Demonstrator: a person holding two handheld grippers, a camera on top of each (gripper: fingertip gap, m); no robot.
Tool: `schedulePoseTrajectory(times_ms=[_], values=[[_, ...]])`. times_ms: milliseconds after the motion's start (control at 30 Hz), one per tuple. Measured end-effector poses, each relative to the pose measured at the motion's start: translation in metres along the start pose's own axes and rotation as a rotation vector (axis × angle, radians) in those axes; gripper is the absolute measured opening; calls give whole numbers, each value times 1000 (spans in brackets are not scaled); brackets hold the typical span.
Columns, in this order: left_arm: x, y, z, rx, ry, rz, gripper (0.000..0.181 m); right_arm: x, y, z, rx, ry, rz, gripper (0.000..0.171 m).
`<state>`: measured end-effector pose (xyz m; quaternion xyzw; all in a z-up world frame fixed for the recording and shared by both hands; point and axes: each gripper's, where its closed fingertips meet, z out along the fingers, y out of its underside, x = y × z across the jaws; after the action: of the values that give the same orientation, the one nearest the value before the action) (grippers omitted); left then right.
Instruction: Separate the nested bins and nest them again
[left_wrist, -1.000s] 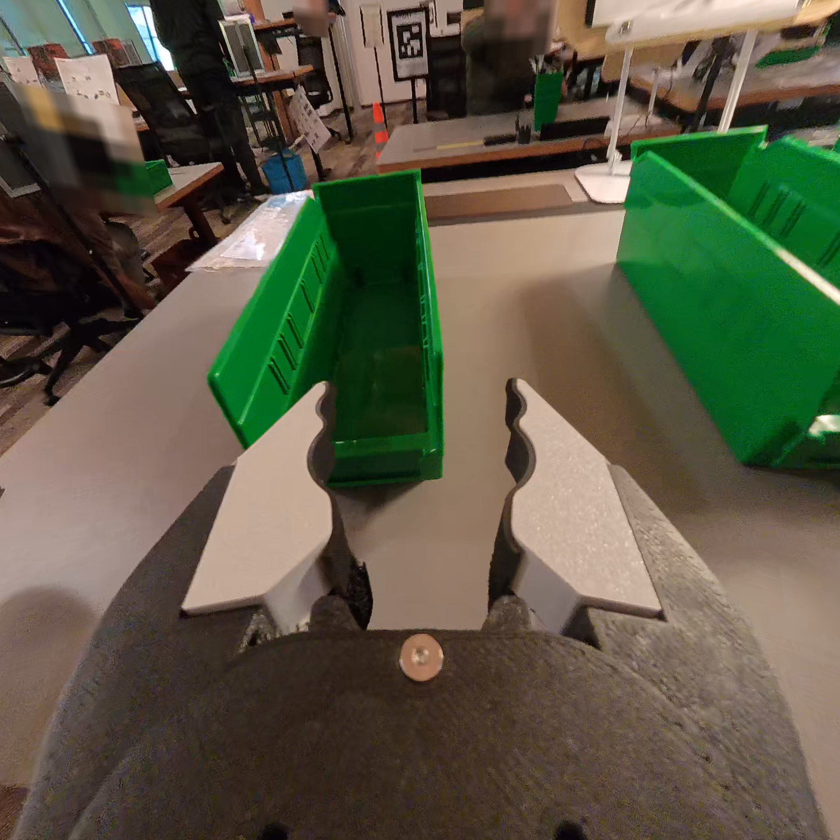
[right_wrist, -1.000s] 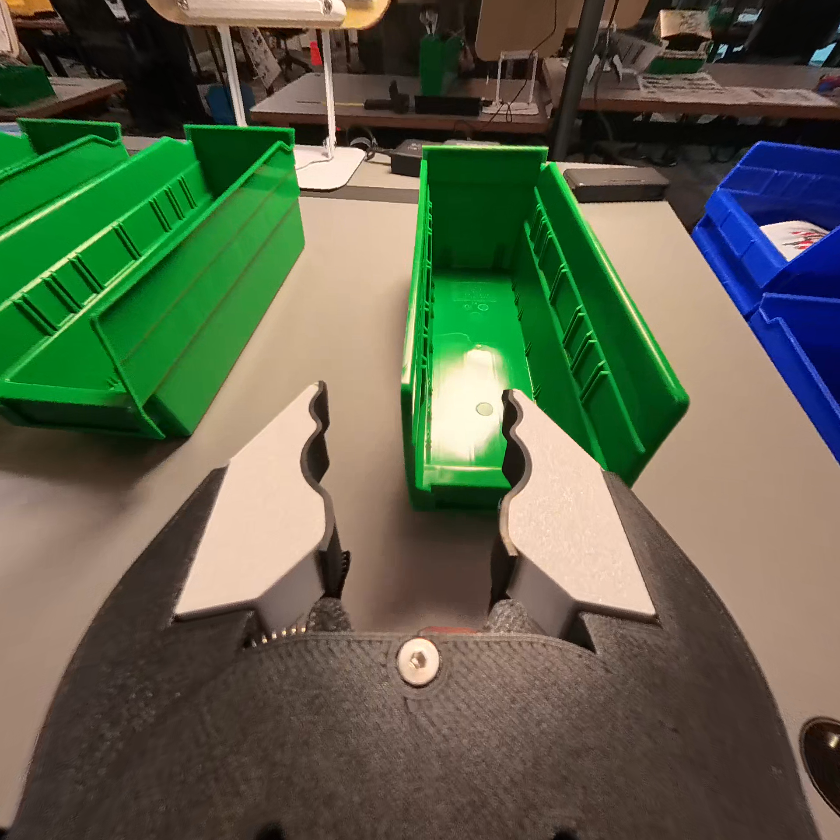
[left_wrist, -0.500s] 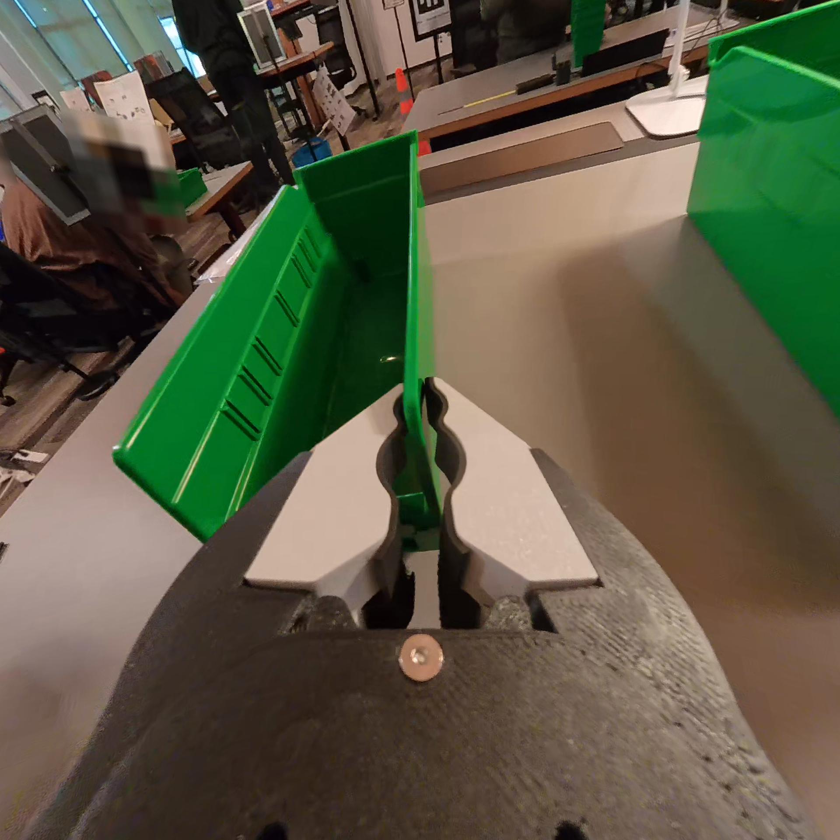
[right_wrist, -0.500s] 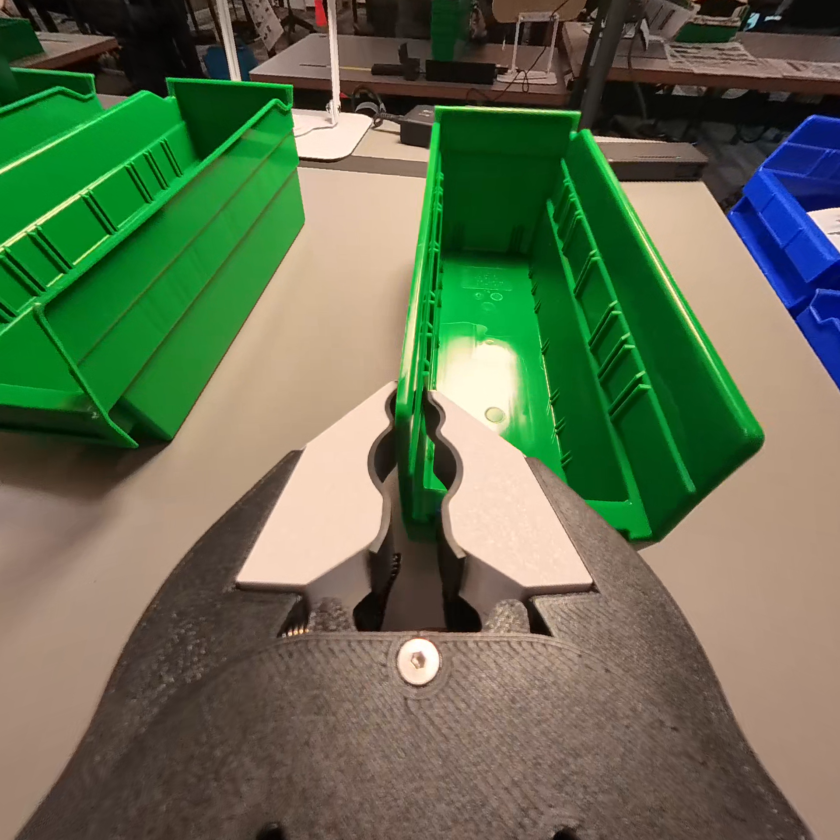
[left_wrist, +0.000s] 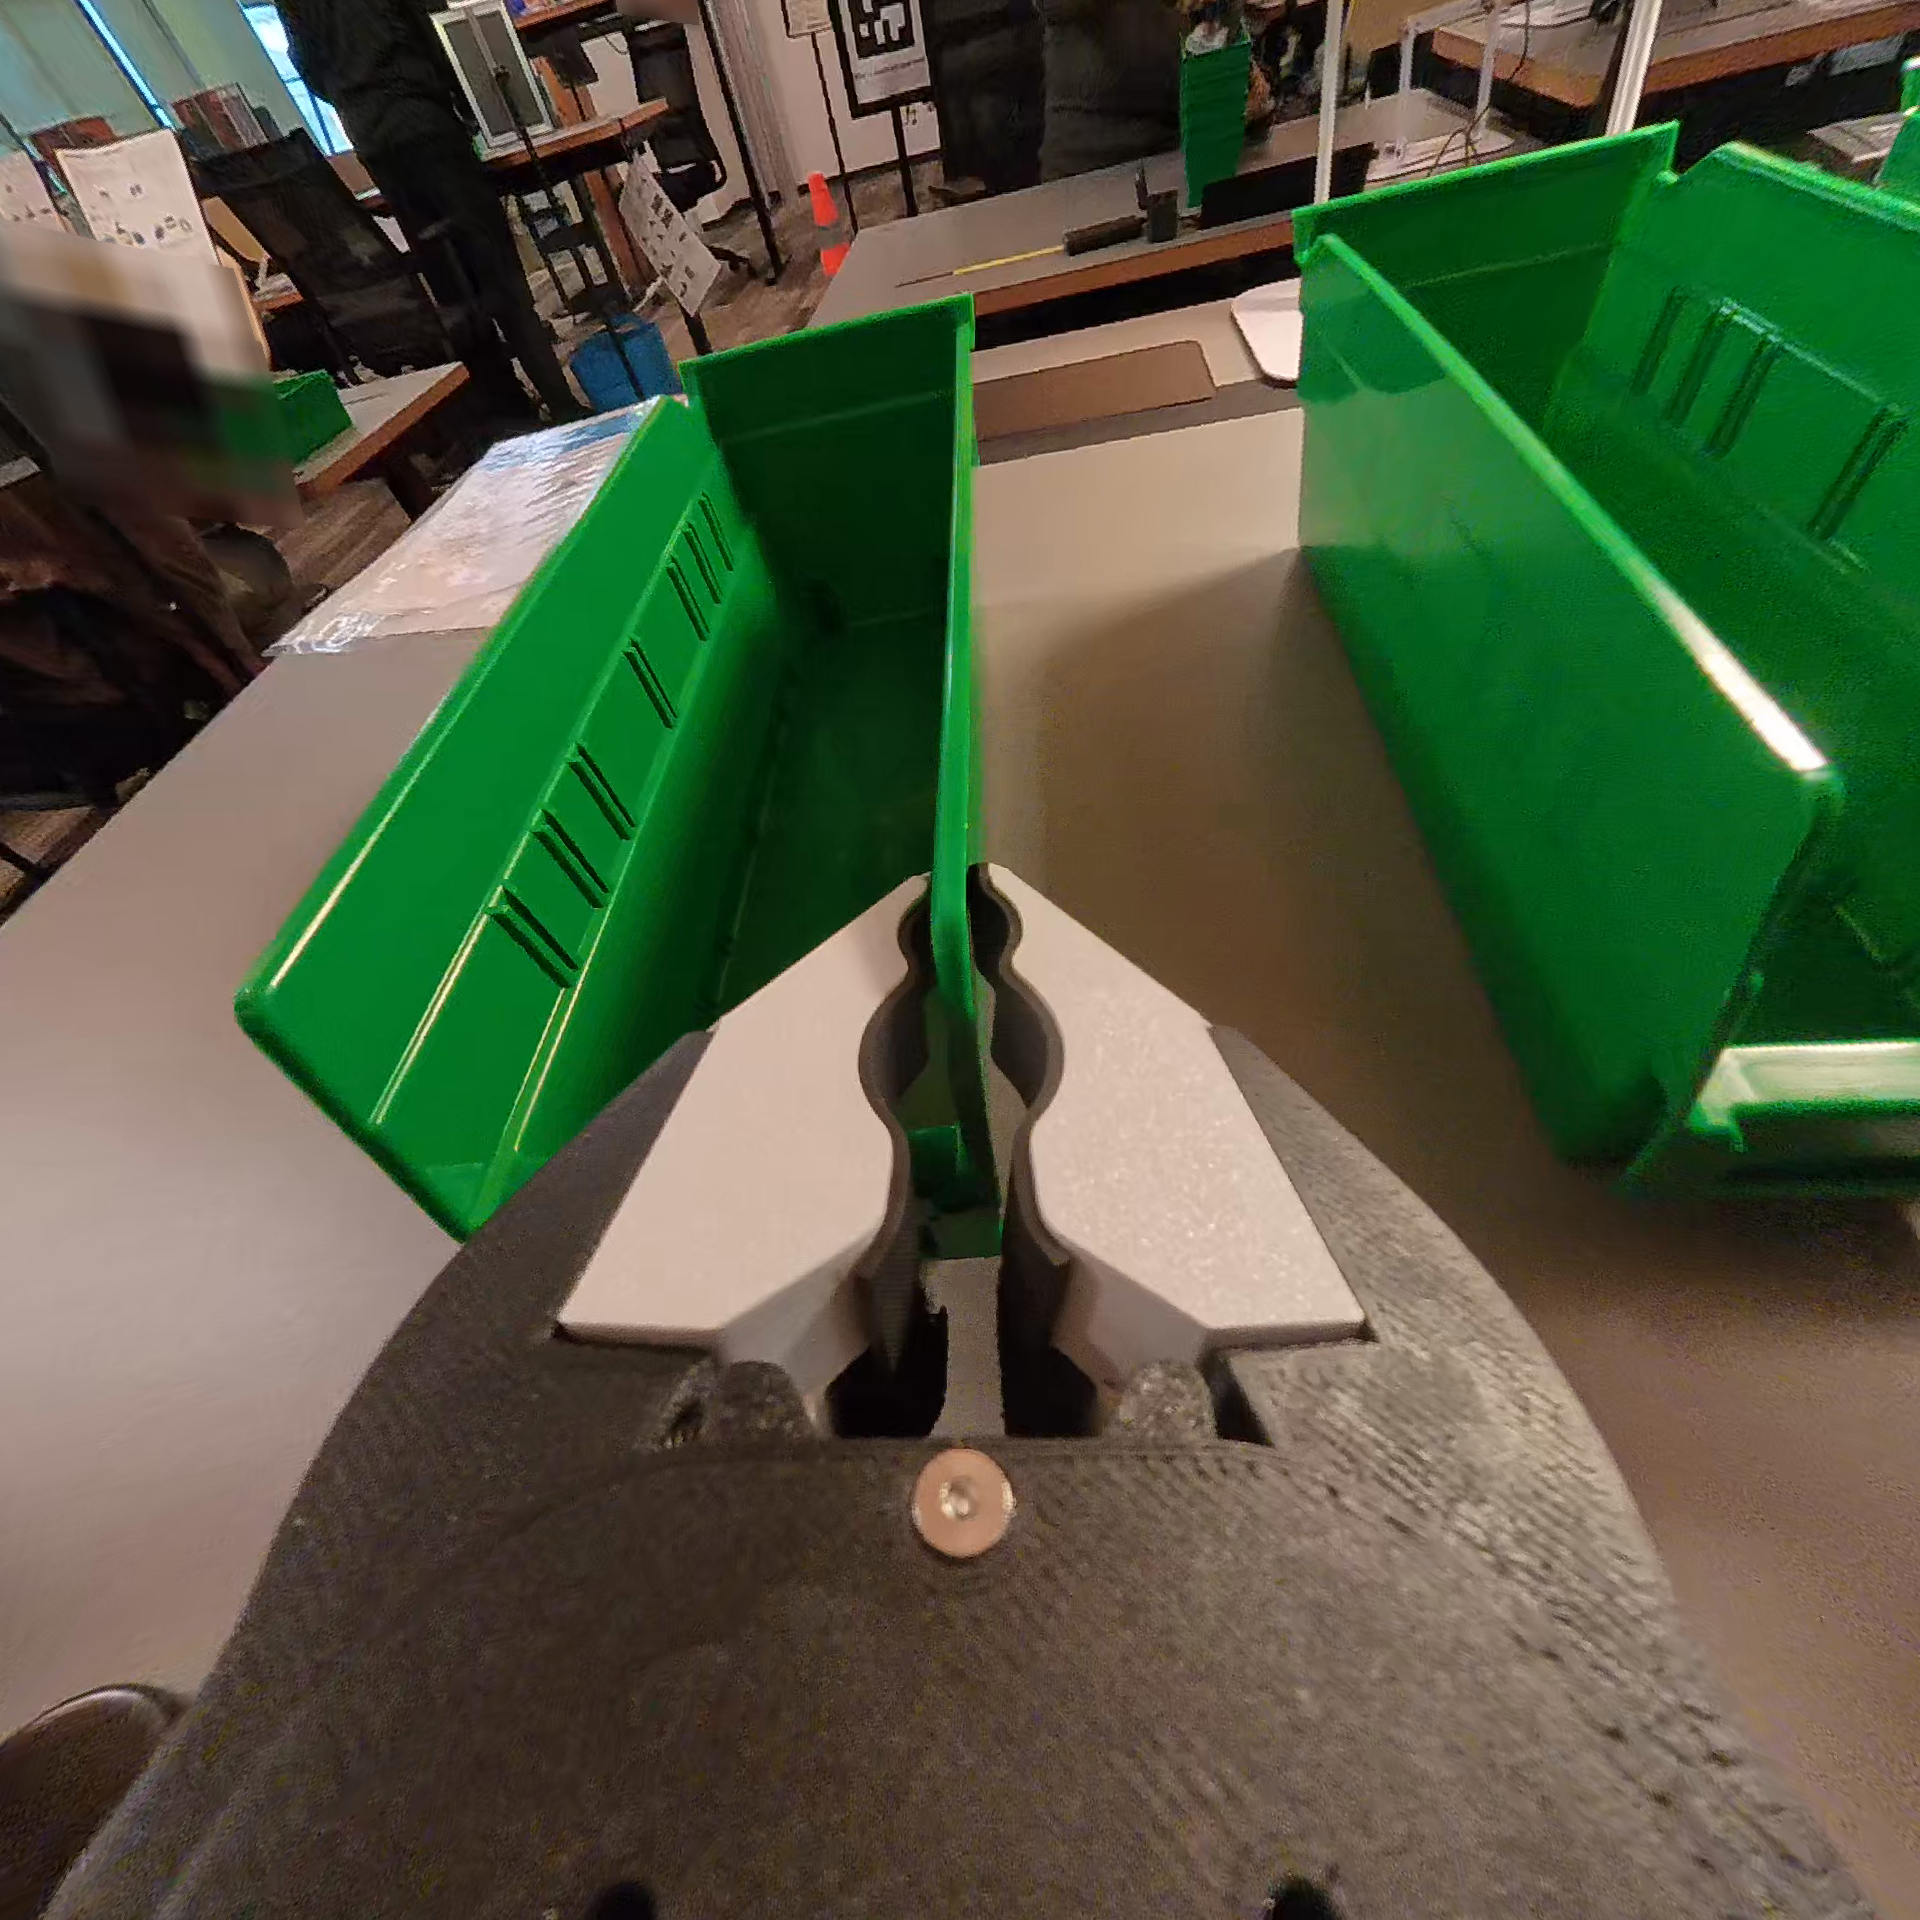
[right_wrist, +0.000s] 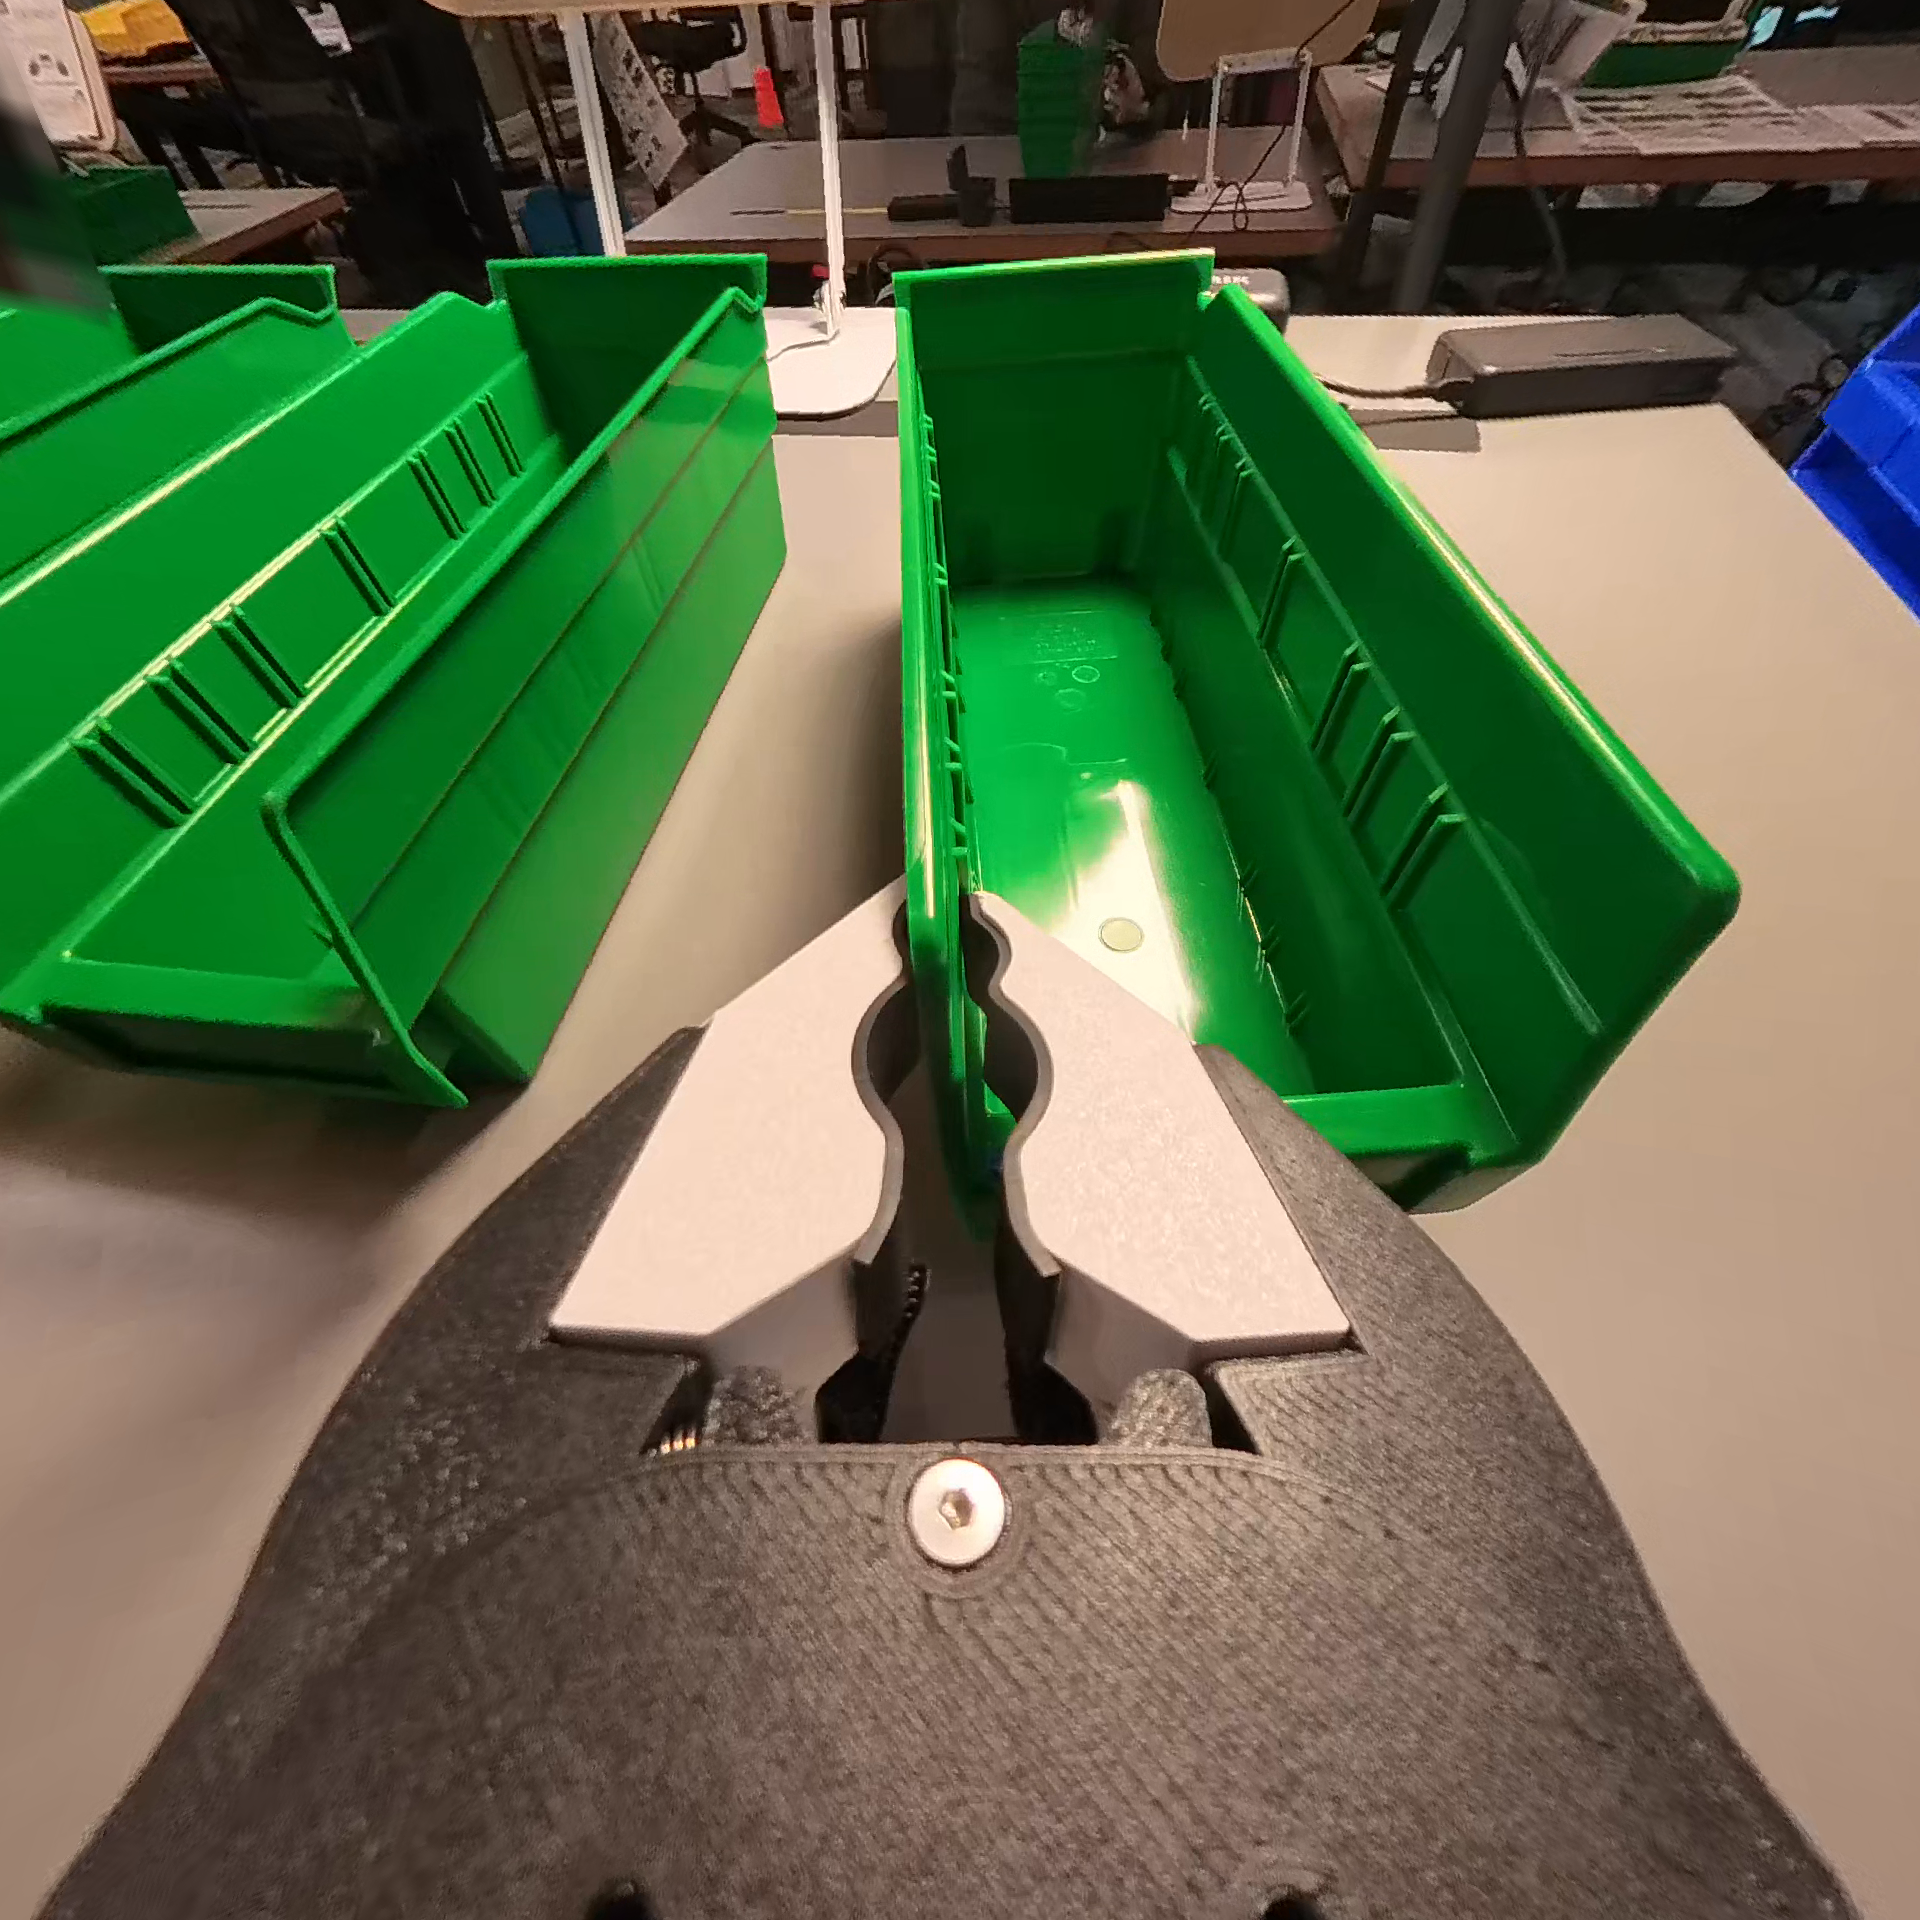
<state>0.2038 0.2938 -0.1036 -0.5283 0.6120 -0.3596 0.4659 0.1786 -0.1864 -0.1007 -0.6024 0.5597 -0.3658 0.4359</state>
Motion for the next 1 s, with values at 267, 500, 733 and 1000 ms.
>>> schedulePoseTrajectory(times_ms=[267, 500, 733, 1000], values=[[9, -4, 8, 3, 18, -6, 4, -8, -4, 14, 6, 16, 53, 5], [12, -17, -6, 114, 107, -61, 17, -19, -6, 11, 49, -54, 75, 27], [8, -19, -17, 159, 166, -73, 23, -17, -10, 5, 55, -83, -54, 32], [15, -20, -12, 155, 156, -31, 20, -2, -10, 13, 41, 11, -50, 2]])
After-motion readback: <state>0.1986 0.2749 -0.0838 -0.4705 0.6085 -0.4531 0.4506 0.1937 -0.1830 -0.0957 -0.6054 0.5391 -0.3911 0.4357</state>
